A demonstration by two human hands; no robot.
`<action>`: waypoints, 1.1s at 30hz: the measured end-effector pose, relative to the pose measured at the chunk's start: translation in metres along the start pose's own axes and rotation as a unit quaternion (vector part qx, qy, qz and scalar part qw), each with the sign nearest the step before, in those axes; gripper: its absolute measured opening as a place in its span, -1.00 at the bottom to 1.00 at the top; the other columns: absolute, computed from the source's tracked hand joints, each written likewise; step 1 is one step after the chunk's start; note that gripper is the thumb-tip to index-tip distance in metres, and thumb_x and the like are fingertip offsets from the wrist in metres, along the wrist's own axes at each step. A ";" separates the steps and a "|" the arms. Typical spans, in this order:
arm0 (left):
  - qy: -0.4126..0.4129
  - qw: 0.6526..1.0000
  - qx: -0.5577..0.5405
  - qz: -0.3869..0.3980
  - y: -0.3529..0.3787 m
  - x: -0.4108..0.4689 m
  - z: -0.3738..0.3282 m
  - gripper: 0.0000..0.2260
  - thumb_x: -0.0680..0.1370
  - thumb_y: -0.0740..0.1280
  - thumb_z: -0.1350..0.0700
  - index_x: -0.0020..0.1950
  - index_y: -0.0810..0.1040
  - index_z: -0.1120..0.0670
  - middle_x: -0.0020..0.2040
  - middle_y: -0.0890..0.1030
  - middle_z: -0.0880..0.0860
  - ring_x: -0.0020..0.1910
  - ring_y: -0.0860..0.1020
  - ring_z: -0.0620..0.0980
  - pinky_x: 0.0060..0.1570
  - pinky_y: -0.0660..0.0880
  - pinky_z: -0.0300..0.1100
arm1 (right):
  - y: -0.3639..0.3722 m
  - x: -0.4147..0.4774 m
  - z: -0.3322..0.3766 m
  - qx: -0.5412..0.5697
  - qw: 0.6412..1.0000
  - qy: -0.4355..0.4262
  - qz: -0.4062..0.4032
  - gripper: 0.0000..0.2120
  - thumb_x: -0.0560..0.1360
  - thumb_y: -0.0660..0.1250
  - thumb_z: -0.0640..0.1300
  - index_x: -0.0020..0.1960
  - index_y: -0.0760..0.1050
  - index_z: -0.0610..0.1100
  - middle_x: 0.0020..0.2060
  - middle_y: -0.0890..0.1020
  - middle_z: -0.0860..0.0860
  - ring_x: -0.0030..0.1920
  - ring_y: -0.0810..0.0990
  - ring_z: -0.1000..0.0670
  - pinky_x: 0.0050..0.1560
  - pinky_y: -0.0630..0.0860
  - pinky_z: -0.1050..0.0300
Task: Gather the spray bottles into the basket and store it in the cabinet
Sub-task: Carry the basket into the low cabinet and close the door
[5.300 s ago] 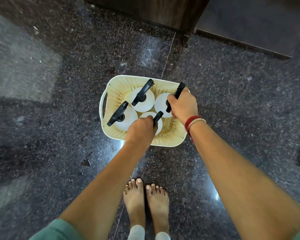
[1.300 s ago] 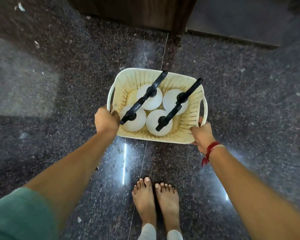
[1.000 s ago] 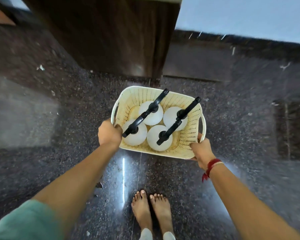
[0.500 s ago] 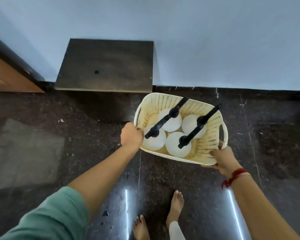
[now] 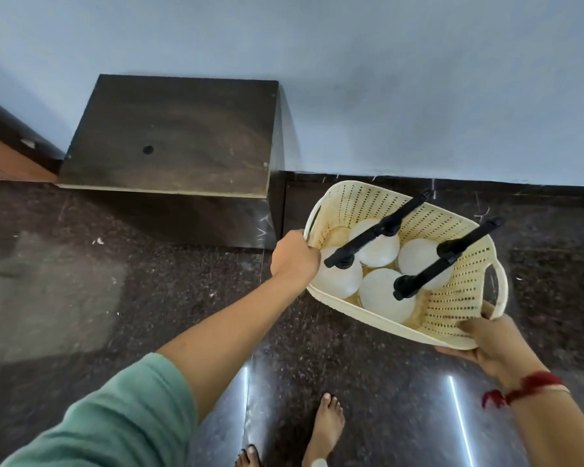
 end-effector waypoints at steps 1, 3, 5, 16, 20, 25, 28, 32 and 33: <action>-0.003 1.000 0.003 -0.001 0.004 0.005 -0.001 -0.77 0.48 0.22 0.24 0.10 0.54 0.15 -0.08 0.59 0.10 -0.14 0.57 0.14 -0.27 0.48 -0.12 | 0.001 0.005 0.001 0.001 1.000 0.003 0.002 -0.60 0.51 0.09 -0.49 0.17 0.41 -0.08 -0.08 0.57 -0.16 -0.04 0.55 -0.27 -0.50 0.60 -0.11; -0.011 1.000 0.010 -0.007 0.007 0.013 0.000 -0.76 0.48 0.22 0.24 0.11 0.54 0.15 -0.07 0.59 0.12 -0.14 0.56 0.14 -0.28 0.45 -0.13 | 0.006 0.013 0.005 -0.003 1.000 0.005 0.003 -0.59 0.52 0.09 -0.49 0.21 0.41 -0.10 -0.03 0.57 -0.18 -0.02 0.55 -0.27 -0.42 0.62 -0.15; -0.019 1.000 0.018 -0.012 0.010 0.021 0.001 -0.76 0.48 0.23 0.23 0.12 0.54 0.16 -0.05 0.60 0.15 -0.10 0.58 0.17 -0.26 0.45 -0.12 | 0.012 0.021 0.008 -0.009 1.000 0.010 0.005 -0.58 0.53 0.08 -0.49 0.27 0.39 -0.13 0.03 0.55 -0.21 -0.02 0.55 -0.28 -0.34 0.60 -0.20; -0.040 0.999 0.029 -0.023 0.010 0.040 0.011 -0.74 0.47 0.25 0.25 0.15 0.53 0.18 0.02 0.61 0.18 -0.15 0.55 0.12 -0.32 0.42 -0.15 | 0.033 0.041 0.014 -0.036 0.999 0.014 0.032 -0.65 0.52 0.07 -0.49 0.01 0.46 -0.10 0.01 0.59 -0.21 -0.04 0.58 -0.29 -0.26 0.54 -0.19; -0.043 0.998 0.043 -0.024 0.013 0.041 0.011 -0.75 0.49 0.25 0.23 0.16 0.53 0.18 0.01 0.61 0.17 -0.08 0.59 0.17 -0.29 0.43 -0.14 | 0.030 0.043 0.015 -0.035 0.999 0.017 0.029 -0.66 0.53 0.07 -0.48 0.06 0.45 -0.12 0.02 0.58 -0.23 -0.04 0.59 -0.29 -0.19 0.55 -0.23; 0.071 0.995 0.058 -0.036 0.002 0.041 0.008 -0.50 0.57 -0.03 -0.24 -0.08 0.55 0.09 -0.15 0.62 0.06 -0.04 0.59 0.11 -0.02 0.51 0.00 | 0.021 0.042 0.016 -0.019 0.999 0.019 0.028 -0.66 0.54 0.07 -0.48 0.13 0.42 -0.13 0.01 0.58 -0.23 -0.06 0.58 -0.27 -0.32 0.60 -0.17; 0.285 0.873 0.350 -0.183 -0.026 0.061 0.020 -0.55 0.60 -0.03 -0.15 0.40 0.30 0.03 0.45 0.32 0.11 0.49 0.11 0.18 0.35 -0.16 0.30 | 0.014 0.041 0.010 0.003 0.999 0.031 0.023 -0.63 0.53 0.08 -0.48 0.20 0.41 -0.15 0.02 0.56 -0.23 -0.05 0.57 -0.26 -0.49 0.61 -0.07; 0.308 0.609 0.724 -0.097 -0.033 0.103 0.054 -0.35 0.56 0.04 0.06 0.50 -0.29 0.17 0.53 -0.22 0.17 0.47 -0.30 0.17 0.32 -0.28 0.35 | 0.007 0.046 -0.009 0.035 0.998 0.056 0.012 -0.57 0.53 0.08 -0.49 0.33 0.37 -0.20 0.09 0.52 -0.27 0.02 0.53 -0.31 -0.54 0.59 -0.06; 0.279 0.588 0.753 -0.097 -0.032 0.112 0.059 -0.35 0.57 0.03 0.05 0.48 -0.30 0.21 0.52 -0.26 0.20 0.46 -0.34 0.21 0.31 -0.31 0.38 | 0.006 0.048 -0.013 0.039 0.997 0.060 0.006 -0.57 0.53 0.08 -0.49 0.33 0.36 -0.21 0.09 0.52 -0.28 0.02 0.53 -0.32 -0.56 0.58 -0.05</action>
Point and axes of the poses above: each hand's wrist, its own x-axis towards the middle knuckle, its own y-axis out of the palm, z = x × y, the point moved 2 cm from there along x, towards the middle knuckle
